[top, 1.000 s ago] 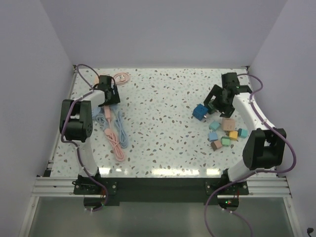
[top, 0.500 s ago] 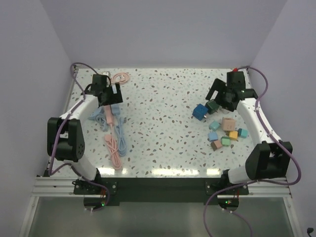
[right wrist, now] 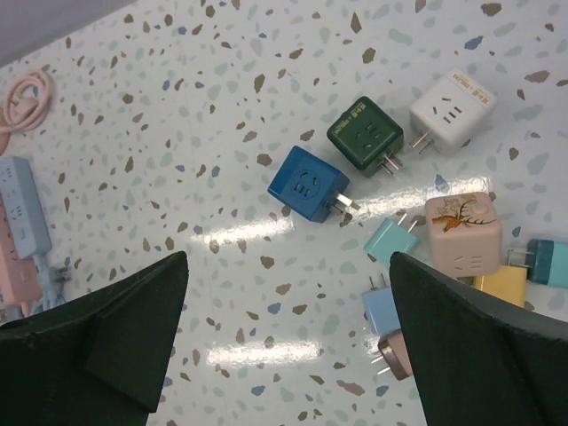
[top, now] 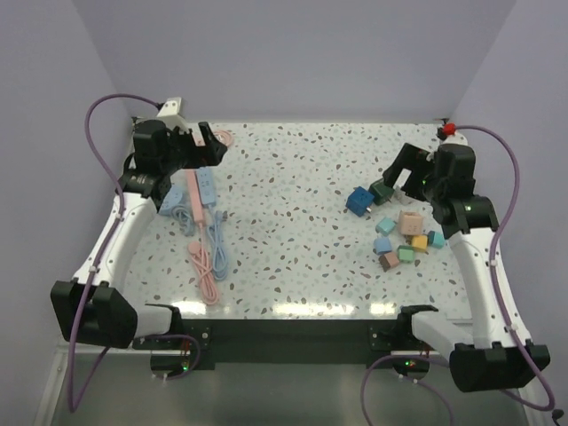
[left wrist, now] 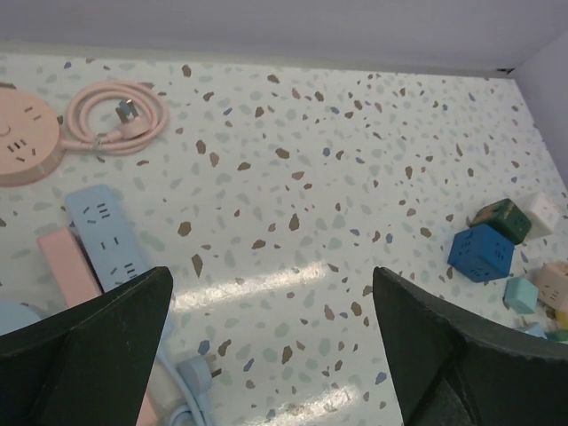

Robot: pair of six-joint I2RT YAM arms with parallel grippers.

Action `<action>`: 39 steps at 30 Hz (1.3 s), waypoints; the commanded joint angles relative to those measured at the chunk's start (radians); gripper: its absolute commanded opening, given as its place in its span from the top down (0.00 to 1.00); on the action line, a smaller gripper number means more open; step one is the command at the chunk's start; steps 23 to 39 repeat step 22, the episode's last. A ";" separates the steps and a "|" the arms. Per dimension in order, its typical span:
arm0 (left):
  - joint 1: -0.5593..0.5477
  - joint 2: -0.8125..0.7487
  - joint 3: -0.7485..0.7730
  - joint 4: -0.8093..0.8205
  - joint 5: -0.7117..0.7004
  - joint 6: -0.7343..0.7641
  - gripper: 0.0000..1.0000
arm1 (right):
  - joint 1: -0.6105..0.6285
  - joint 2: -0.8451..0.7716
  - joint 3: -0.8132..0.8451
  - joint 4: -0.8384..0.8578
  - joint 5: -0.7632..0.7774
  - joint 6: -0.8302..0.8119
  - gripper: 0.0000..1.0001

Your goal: Pull the plug off the socket

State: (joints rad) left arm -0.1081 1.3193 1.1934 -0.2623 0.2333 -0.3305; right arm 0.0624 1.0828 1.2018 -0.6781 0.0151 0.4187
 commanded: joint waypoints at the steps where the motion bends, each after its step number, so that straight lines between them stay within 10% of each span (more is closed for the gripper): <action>1: -0.007 -0.075 -0.015 0.119 0.080 -0.027 0.00 | -0.004 -0.079 -0.018 -0.030 0.026 -0.035 0.01; 39: -0.039 -0.112 0.008 0.144 0.132 -0.027 0.00 | 0.051 -0.261 -0.008 -0.124 0.216 0.020 0.01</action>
